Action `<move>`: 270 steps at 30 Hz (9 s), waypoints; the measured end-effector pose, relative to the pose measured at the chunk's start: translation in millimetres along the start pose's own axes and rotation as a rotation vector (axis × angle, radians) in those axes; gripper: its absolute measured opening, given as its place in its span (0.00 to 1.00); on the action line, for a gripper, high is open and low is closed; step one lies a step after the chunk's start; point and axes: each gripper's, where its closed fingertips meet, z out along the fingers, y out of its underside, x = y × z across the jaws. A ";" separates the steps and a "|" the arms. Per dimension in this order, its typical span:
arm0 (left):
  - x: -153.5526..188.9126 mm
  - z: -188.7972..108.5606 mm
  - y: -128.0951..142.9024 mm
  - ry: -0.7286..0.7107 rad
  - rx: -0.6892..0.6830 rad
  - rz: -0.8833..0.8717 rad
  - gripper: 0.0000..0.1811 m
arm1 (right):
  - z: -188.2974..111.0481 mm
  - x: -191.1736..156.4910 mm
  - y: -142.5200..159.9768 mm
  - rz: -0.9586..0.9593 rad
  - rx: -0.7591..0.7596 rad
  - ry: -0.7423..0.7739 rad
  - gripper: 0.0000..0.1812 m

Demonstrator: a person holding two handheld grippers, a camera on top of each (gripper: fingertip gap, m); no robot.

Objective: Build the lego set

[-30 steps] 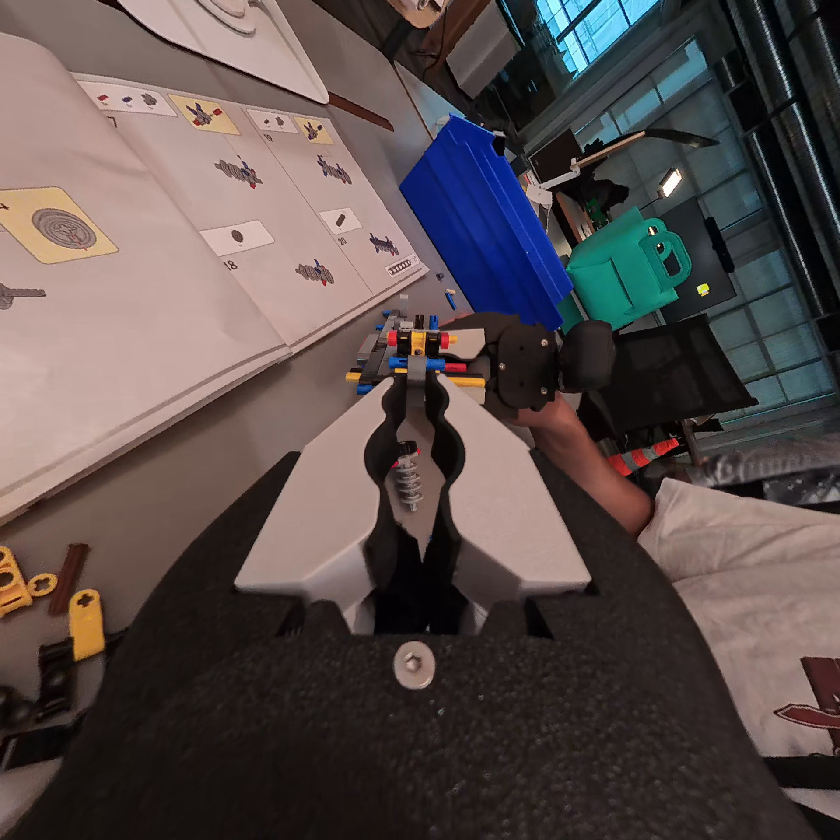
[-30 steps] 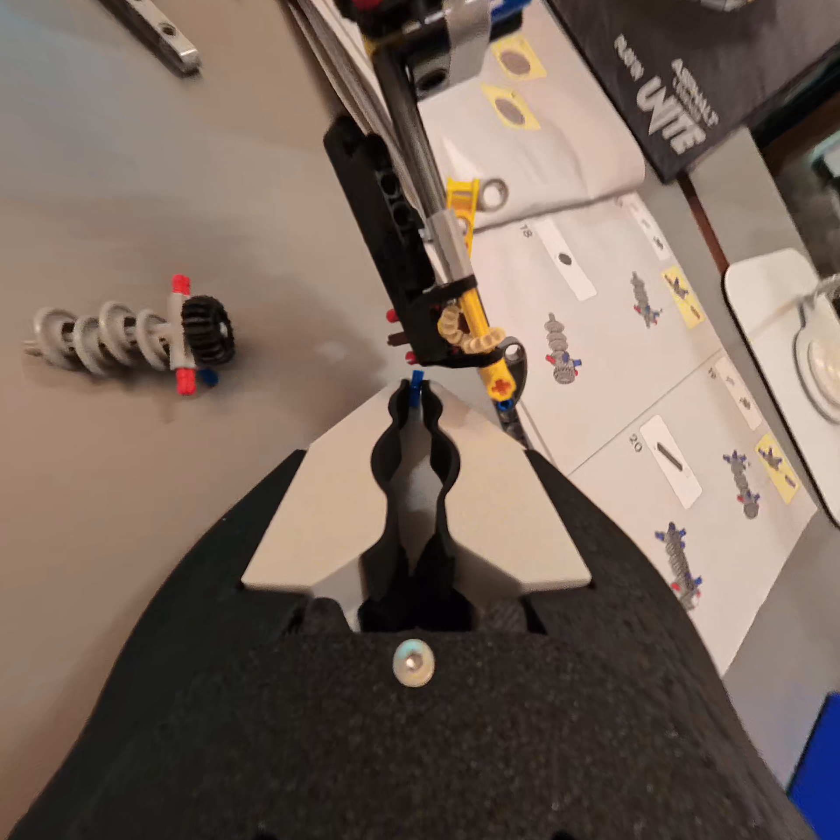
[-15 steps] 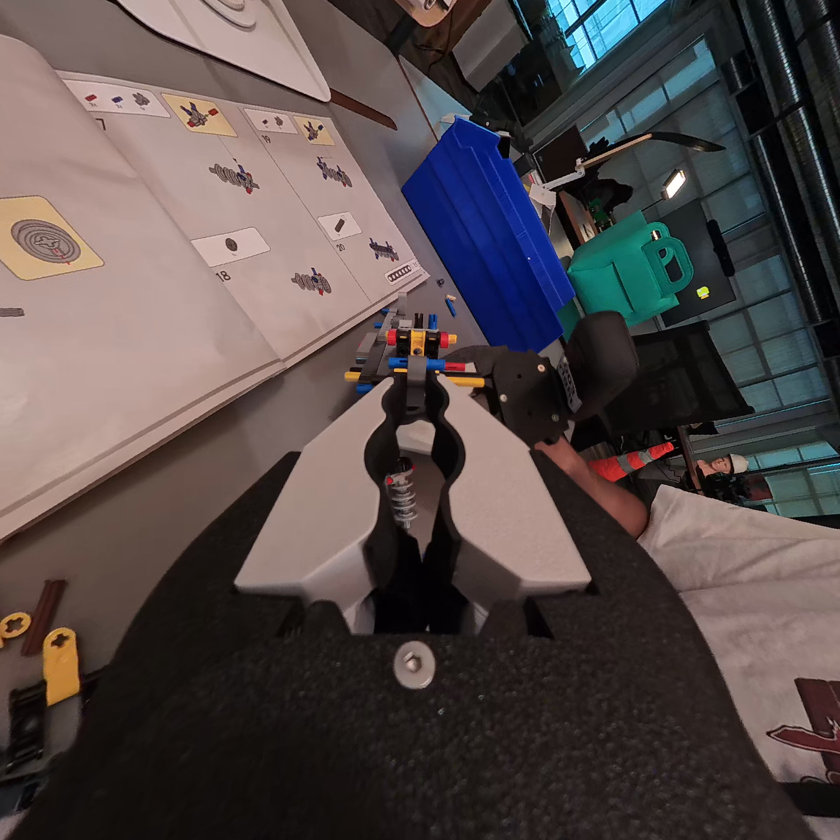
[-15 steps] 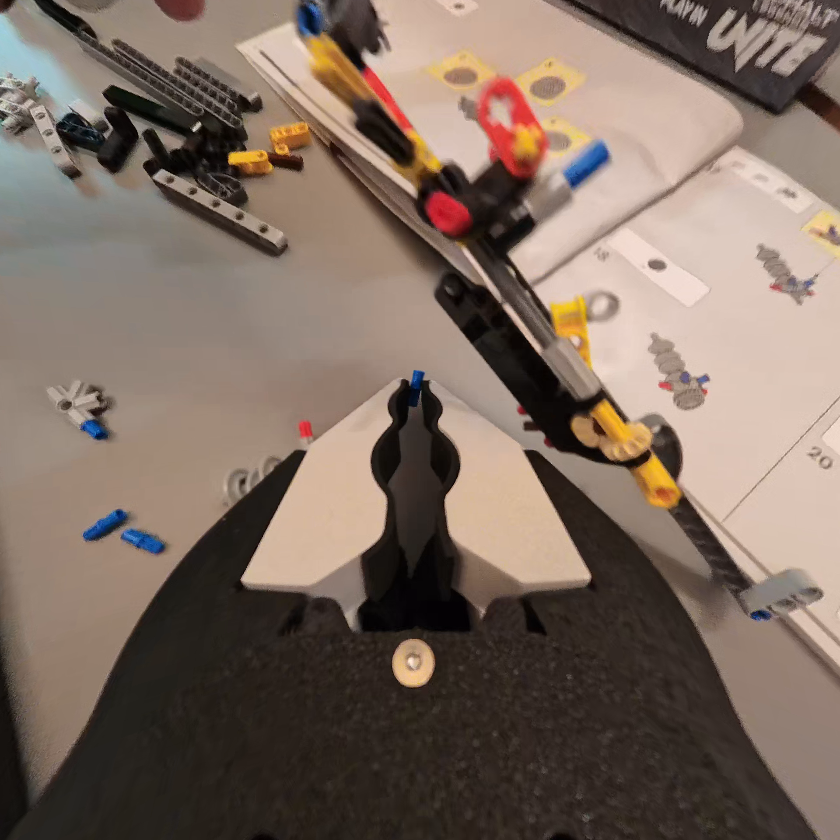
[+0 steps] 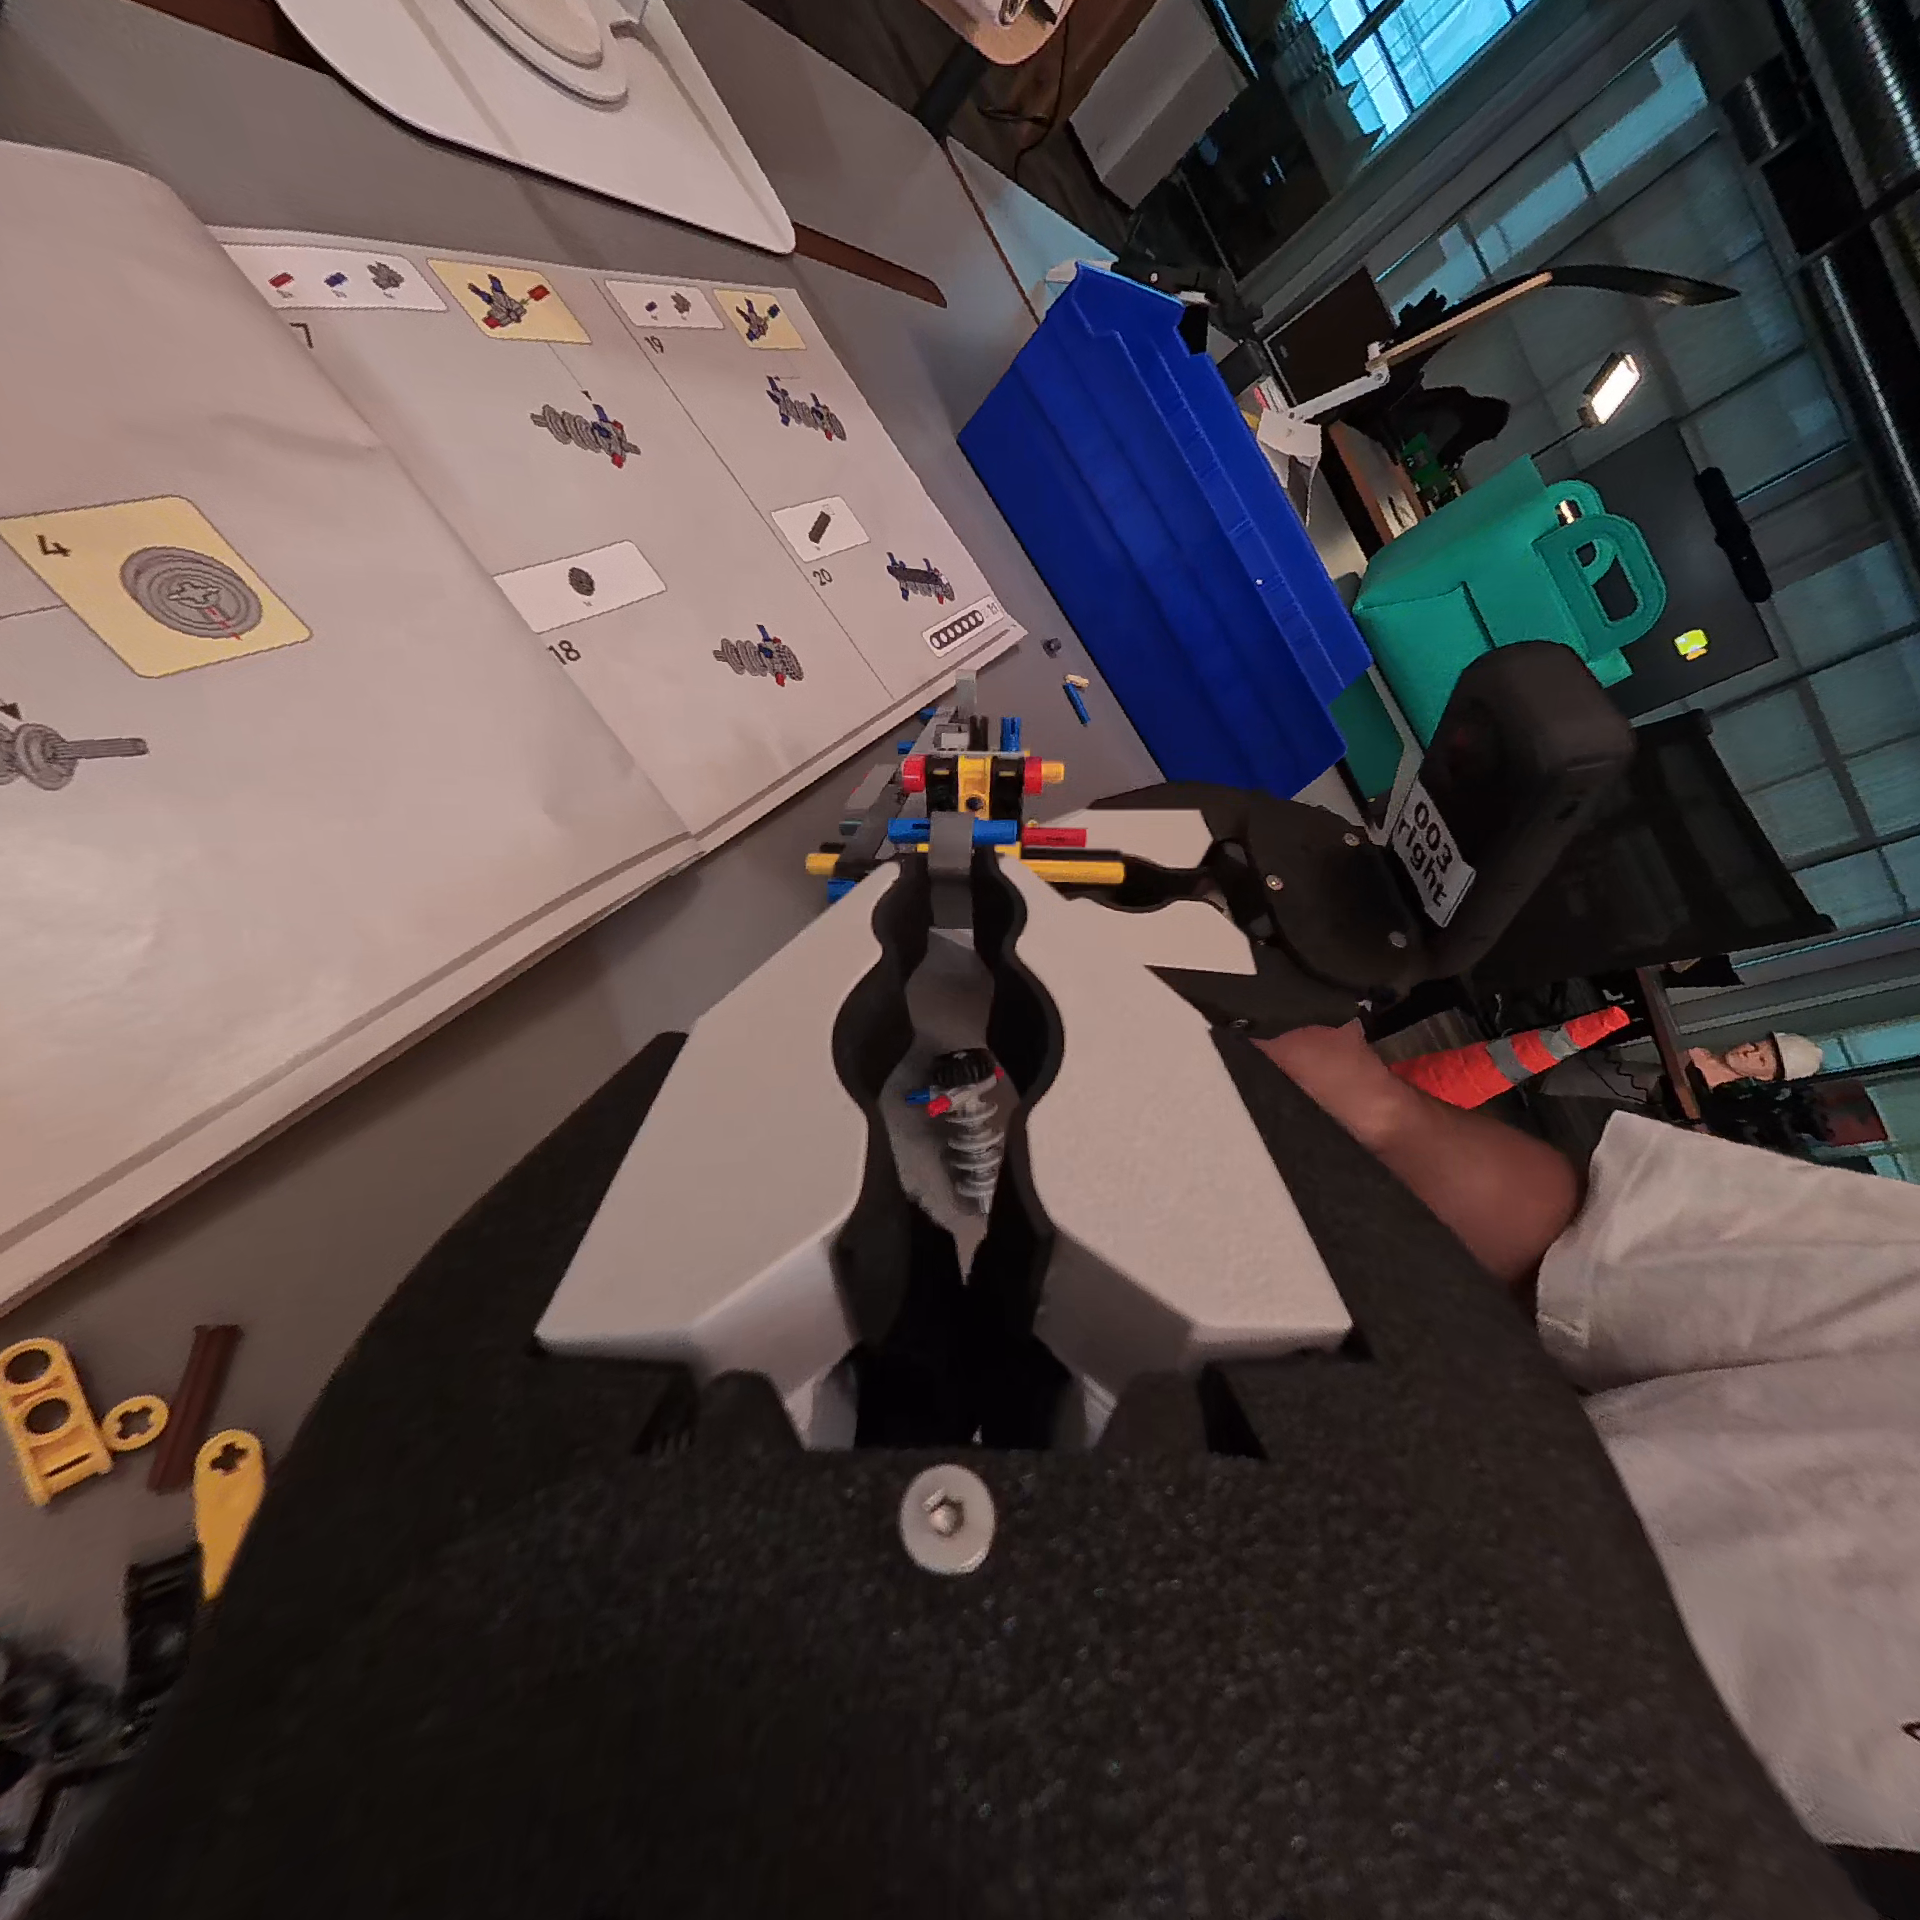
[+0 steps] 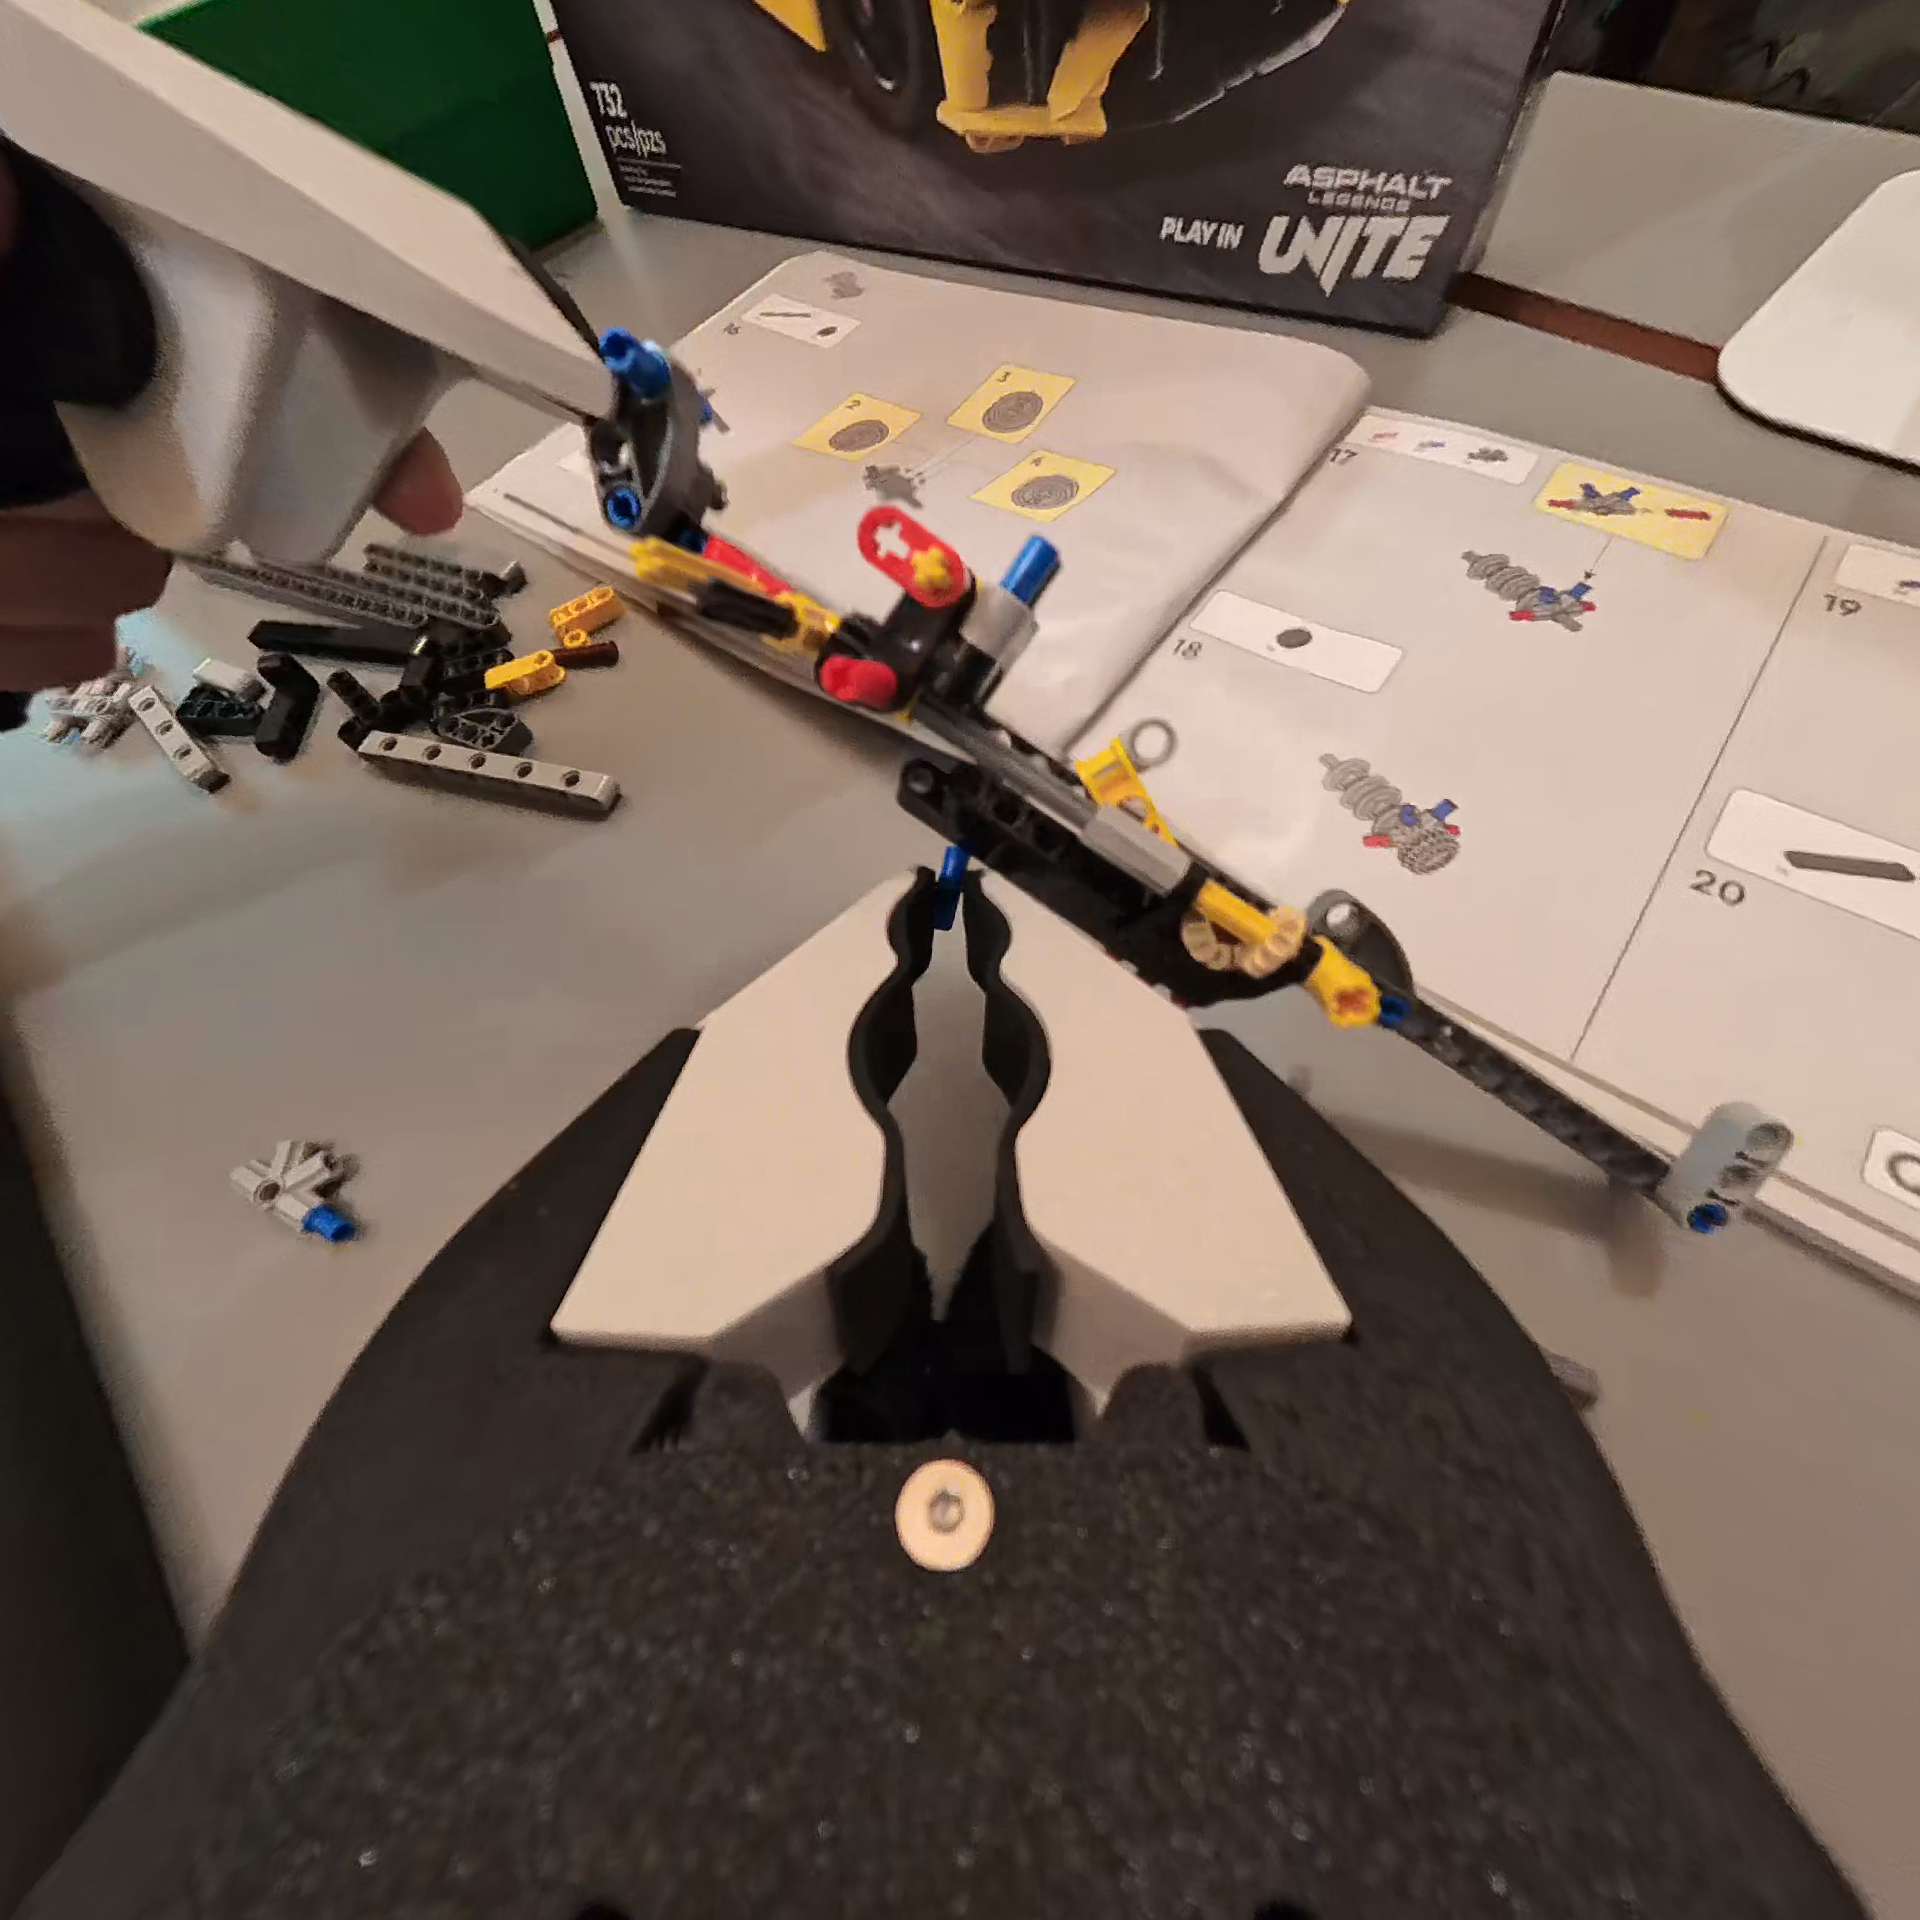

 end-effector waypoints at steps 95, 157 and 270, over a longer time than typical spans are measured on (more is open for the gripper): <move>-57.2 -15.1 101.6 -0.168 -0.368 0.853 0.04 | -31.3 -4.6 64.9 0.076 -0.498 -0.270 0.15; 48.9 -34.0 145.9 -0.020 -0.450 1.195 0.03 | -68.3 -135.2 33.0 -0.457 0.108 -0.505 0.03; 42.5 -24.0 88.0 0.097 0.162 0.599 0.04 | -41.8 -53.0 82.7 -0.627 -0.262 -0.549 0.03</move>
